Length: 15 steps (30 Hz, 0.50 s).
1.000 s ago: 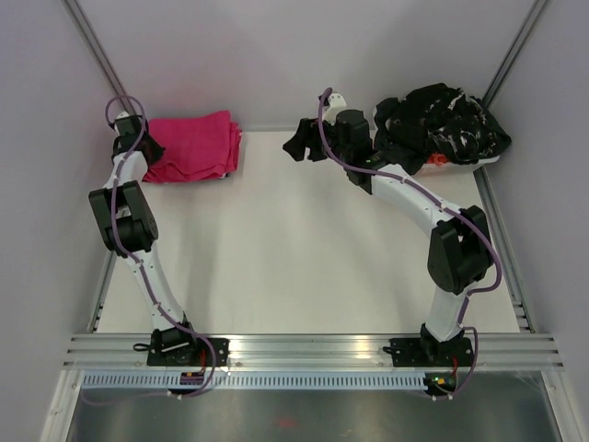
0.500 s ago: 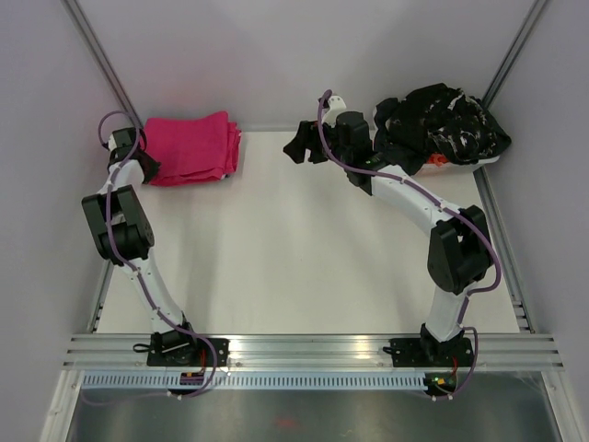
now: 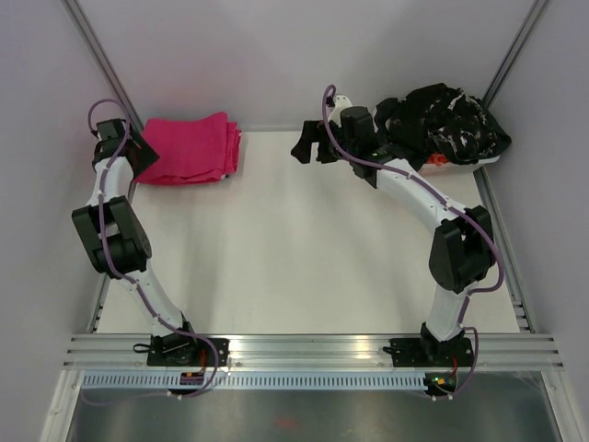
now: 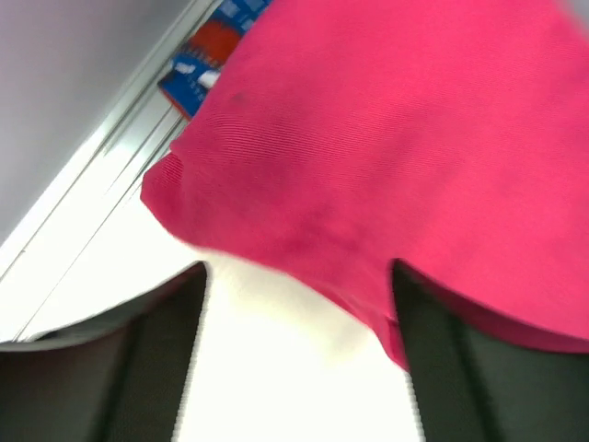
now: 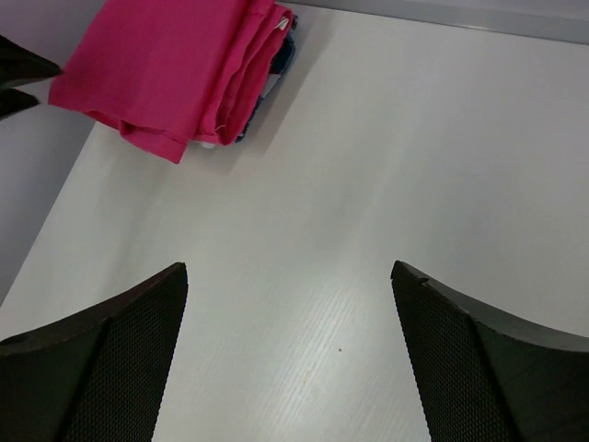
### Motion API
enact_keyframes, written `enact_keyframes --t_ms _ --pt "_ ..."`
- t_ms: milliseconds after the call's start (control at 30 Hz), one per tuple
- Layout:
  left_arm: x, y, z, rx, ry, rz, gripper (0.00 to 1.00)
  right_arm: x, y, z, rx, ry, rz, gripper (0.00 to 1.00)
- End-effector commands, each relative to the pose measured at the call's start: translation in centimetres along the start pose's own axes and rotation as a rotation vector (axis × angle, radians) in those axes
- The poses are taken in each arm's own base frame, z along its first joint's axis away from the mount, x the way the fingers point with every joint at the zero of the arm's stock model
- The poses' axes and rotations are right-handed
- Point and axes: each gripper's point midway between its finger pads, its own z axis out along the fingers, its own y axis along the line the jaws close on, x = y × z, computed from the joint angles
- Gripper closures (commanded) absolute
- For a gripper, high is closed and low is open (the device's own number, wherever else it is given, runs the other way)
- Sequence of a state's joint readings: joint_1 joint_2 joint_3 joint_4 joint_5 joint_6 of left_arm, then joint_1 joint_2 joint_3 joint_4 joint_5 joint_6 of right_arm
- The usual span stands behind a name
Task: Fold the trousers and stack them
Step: Neatly place the folded trousers to the corner
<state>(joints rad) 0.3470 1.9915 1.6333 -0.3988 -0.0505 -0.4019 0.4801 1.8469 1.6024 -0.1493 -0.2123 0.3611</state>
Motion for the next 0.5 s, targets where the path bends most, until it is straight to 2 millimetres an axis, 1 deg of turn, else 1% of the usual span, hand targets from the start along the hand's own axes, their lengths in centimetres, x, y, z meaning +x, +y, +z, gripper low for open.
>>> enact_keyframes --t_ms 0,33,67,100,133,167,200,233,267,300,333,367,400,433,467 --pt "-5.4 -6.3 -10.1 0.206 -0.163 0.148 0.1 -5.6 -1.0 -4.5 0.092 -0.08 -0.03 0.02" --pt "-6.1 -7.7 -13.0 0.25 -0.201 0.182 0.07 -6.3 -1.7 -5.5 0.123 -0.096 -0.035 0.02" --pt "-5.4 -8.8 -14.5 0.276 -0.191 0.212 0.05 -6.5 -2.3 -6.4 0.158 -0.103 -0.037 0.02" --pt "-4.1 -11.1 -16.4 0.331 -0.186 0.262 0.03 -7.8 -2.6 -8.7 0.204 -0.143 -0.045 0.02" --pt "-4.3 -12.1 -19.4 0.367 -0.224 0.296 0.02 -8.0 -3.3 -9.9 0.237 -0.153 -0.046 0.02" --pt "-2.6 -13.7 -21.4 0.411 -0.206 0.334 0.0 -7.4 -3.9 -10.8 0.265 -0.144 -0.054 0.02" --pt "-2.1 -14.2 -22.9 0.438 -0.206 0.344 0.0 -8.4 -3.6 -13.6 0.295 -0.193 -0.058 0.02" --pt "-0.9 -14.3 -24.1 0.466 -0.185 0.336 0.0 -8.5 -4.2 -15.0 0.338 -0.216 -0.059 0.02" --pt "-0.3 -15.0 -27.8 0.564 -0.203 0.342 0.0 -6.6 -4.8 -15.7 0.357 -0.192 -0.058 0.02" --pt "1.5 -14.3 -28.2 0.581 -0.169 0.342 0.0 -7.7 -3.6 -18.8 0.344 -0.268 -0.061 0.02" --pt "2.3 -14.0 -29.3 0.607 -0.167 0.329 0.0 -5.4 -4.6 -19.3 0.372 -0.245 -0.048 0.02" --pt "2.3 -13.4 -32.9 0.666 -0.228 0.331 0.0 -4.9 -4.5 -20.5 0.374 -0.268 -0.033 0.02" --pt "2.9 -12.9 -33.9 0.685 -0.243 0.332 0.0 -5.6 -3.3 -23.5 0.351 -0.345 -0.013 0.02" --pt "4.6 -11.9 -33.6 0.68 -0.222 0.341 0.0 -3.2 -4.1 -23.6 0.363 -0.317 -0.002 0.02" --pt "4.8 -11.1 -36.0 0.709 -0.274 0.348 0.0 -3.2 -3.3 -25.9 0.347 -0.374 0.013 0.02"
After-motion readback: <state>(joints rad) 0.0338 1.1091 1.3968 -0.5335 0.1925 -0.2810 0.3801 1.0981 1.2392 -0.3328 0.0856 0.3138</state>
